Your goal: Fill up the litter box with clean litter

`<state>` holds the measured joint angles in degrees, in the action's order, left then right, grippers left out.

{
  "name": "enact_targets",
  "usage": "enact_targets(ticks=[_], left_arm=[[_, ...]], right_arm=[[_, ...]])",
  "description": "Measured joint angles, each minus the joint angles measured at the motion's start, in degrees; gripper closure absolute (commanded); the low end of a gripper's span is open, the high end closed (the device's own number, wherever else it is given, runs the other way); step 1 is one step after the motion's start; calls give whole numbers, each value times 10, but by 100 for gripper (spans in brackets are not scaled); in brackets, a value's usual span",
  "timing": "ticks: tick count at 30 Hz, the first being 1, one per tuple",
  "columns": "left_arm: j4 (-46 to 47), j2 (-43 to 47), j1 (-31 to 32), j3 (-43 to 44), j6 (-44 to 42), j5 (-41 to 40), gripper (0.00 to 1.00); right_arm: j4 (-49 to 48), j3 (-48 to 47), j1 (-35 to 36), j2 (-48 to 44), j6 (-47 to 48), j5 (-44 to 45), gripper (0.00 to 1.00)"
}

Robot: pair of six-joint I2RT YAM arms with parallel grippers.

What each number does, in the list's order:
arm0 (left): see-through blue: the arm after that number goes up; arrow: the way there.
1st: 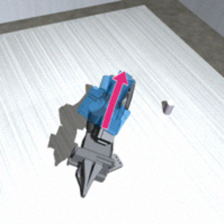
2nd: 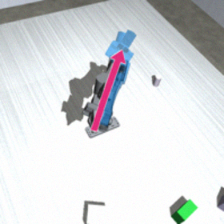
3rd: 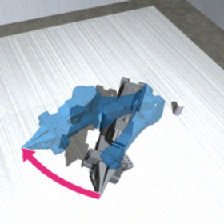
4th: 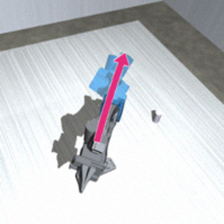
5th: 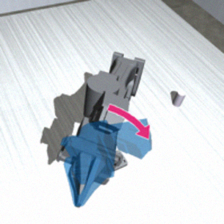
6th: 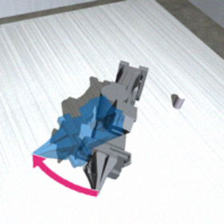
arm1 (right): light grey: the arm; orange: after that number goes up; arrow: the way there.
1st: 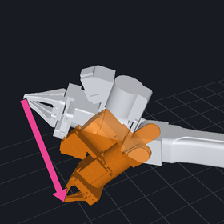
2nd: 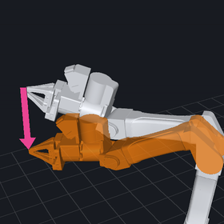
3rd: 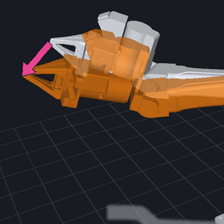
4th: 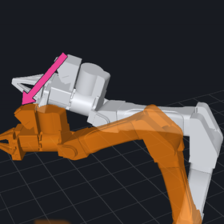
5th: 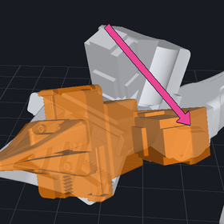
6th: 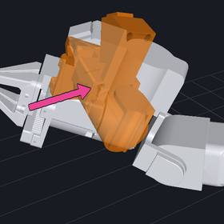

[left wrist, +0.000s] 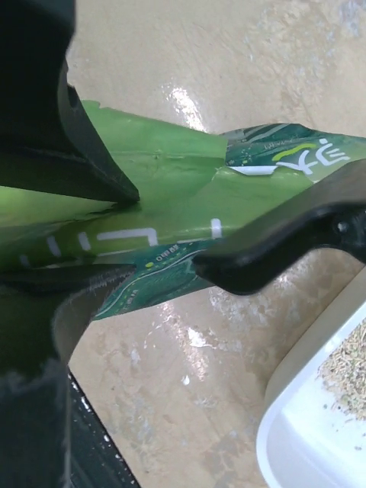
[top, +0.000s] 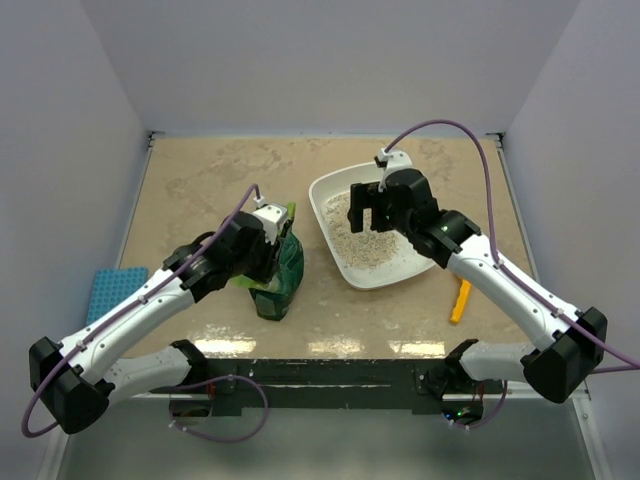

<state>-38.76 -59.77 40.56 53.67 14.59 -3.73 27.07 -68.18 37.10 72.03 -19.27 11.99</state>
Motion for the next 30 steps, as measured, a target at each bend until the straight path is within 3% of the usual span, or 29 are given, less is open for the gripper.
enact_targets(ticks=[1, 2, 3, 10, 19, 27, 30], left_arm=[[1, 0, 0, -2, 2, -11, 73], [3, 0, 0, -4, 1, -20, 92], [4, 0, 0, -5, 0, -29, 100], [10, -16, 4, -4, -38, -35, 100], [-35, -76, 3, 78, -242, -4, 100], [-54, -80, -9, 114, -464, 132, 100], [-64, -80, -61, 117, -530, 241, 100]], right_arm=[[-1, 1, 0, 0, 0, 0, 1], [-1, 2, 0, 0, 0, 0, 1], [-2, 5, 0, 0, 0, 0, 2], [-3, 17, 0, -2, 0, 0, 1], [12, 3, -1, -2, -7, 10, 2], [51, -80, -8, -9, -3, 17, 2], [71, -99, -8, -32, 3, 5, 2]])
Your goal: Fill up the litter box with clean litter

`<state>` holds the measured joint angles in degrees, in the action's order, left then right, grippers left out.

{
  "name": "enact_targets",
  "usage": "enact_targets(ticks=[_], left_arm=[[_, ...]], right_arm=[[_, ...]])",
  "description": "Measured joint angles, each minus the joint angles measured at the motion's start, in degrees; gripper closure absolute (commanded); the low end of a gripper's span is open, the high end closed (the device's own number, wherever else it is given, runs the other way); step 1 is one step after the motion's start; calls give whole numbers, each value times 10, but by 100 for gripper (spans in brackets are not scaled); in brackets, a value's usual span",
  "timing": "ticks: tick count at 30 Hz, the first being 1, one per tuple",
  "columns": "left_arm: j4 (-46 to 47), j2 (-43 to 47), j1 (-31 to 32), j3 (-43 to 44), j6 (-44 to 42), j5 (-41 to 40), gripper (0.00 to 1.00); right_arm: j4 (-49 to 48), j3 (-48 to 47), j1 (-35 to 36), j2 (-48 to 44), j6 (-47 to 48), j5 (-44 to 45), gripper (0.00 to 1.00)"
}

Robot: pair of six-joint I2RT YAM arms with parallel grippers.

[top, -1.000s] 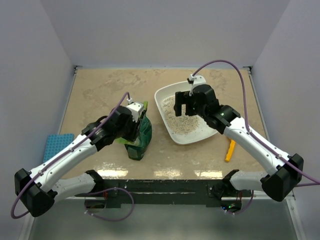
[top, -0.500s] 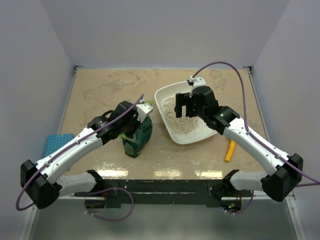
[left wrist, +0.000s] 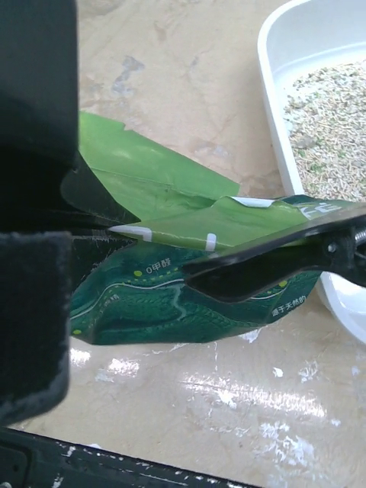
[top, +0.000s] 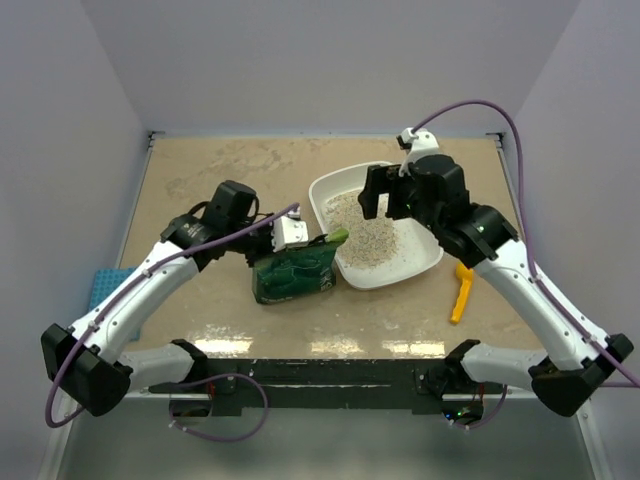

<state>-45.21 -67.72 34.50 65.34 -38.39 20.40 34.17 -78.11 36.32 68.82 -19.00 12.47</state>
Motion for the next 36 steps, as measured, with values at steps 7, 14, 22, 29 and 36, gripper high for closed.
enact_targets(ticks=[7, 14, 22, 29, 36], left_arm=[[-37, -17, -78, 0, -144, 134, 100], [-104, -191, -92, 132, -251, 195, 100], [-91, -237, -90, 166, -278, 235, 0], [-24, -187, -89, 162, -235, 241, 0], [100, -14, -89, 100, -118, 173, 0]], right_arm=[[26, -7, 0, -96, 40, -96, 3], [30, -3, 0, -126, 76, -213, 2], [28, 66, 4, -120, 90, -255, 2], [10, 71, 13, -67, 102, -257, 2], [9, 32, 66, -12, 135, -249, 2]])
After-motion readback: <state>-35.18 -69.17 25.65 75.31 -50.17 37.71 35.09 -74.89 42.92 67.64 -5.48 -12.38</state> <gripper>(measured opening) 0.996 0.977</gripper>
